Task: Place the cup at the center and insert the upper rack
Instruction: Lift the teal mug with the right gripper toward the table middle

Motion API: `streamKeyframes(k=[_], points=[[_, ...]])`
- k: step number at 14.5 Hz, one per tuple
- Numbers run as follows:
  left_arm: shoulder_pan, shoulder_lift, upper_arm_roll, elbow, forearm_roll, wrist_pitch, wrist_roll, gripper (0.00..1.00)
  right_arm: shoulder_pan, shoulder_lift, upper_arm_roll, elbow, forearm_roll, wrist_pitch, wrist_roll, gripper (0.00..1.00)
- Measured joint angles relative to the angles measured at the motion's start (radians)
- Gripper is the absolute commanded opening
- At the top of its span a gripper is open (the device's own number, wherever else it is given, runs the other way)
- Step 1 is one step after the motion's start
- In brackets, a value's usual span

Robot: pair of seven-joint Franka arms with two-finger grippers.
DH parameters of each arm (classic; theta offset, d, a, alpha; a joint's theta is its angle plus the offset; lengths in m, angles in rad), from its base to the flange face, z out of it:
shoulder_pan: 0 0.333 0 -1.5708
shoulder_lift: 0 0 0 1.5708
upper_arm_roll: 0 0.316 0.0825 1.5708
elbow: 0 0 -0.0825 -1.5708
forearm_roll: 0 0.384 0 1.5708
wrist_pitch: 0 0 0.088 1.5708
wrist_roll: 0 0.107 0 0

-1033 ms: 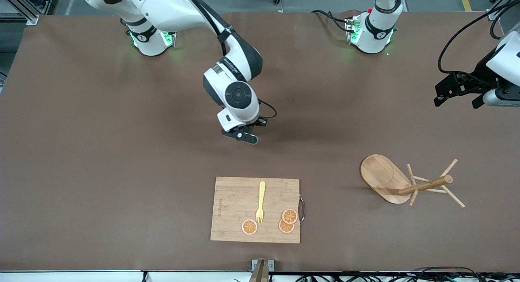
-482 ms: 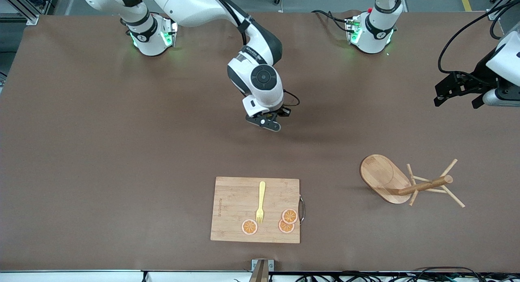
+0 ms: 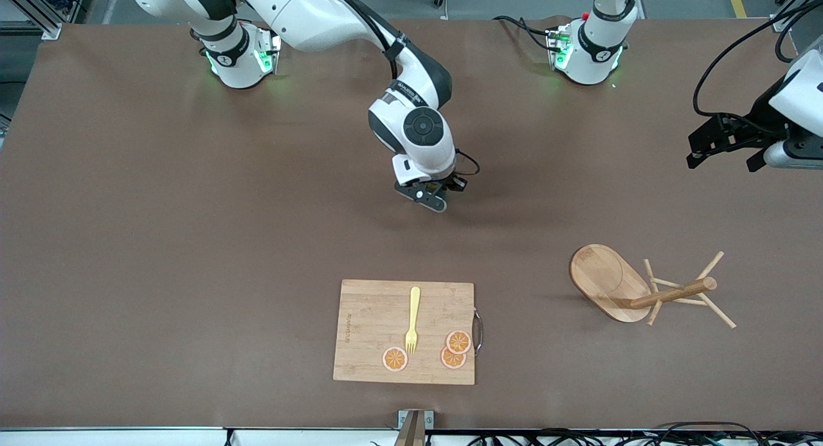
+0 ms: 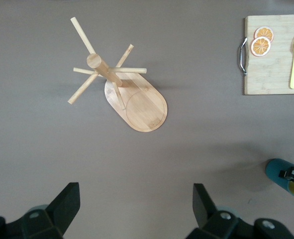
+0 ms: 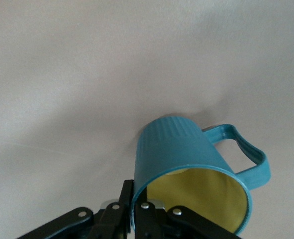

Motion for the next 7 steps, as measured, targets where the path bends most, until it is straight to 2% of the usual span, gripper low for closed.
streamKeyframes(k=[1,2,7], points=[[0.000,0.000,0.000,0.000,0.000,0.000,0.000,1.00,0.001,0.002,0.000,0.004,0.000,0.000,0.011,0.78],[0.000,0.000,0.000,0.000,0.000,0.000,0.000,1.00,0.001,0.004,-0.001,0.007,0.001,0.000,0.030,1.00],[-0.001,0.000,0.000,0.000,0.000,0.000,0.000,1.00,0.000,0.007,-0.009,0.042,0.001,0.002,0.110,1.00]])
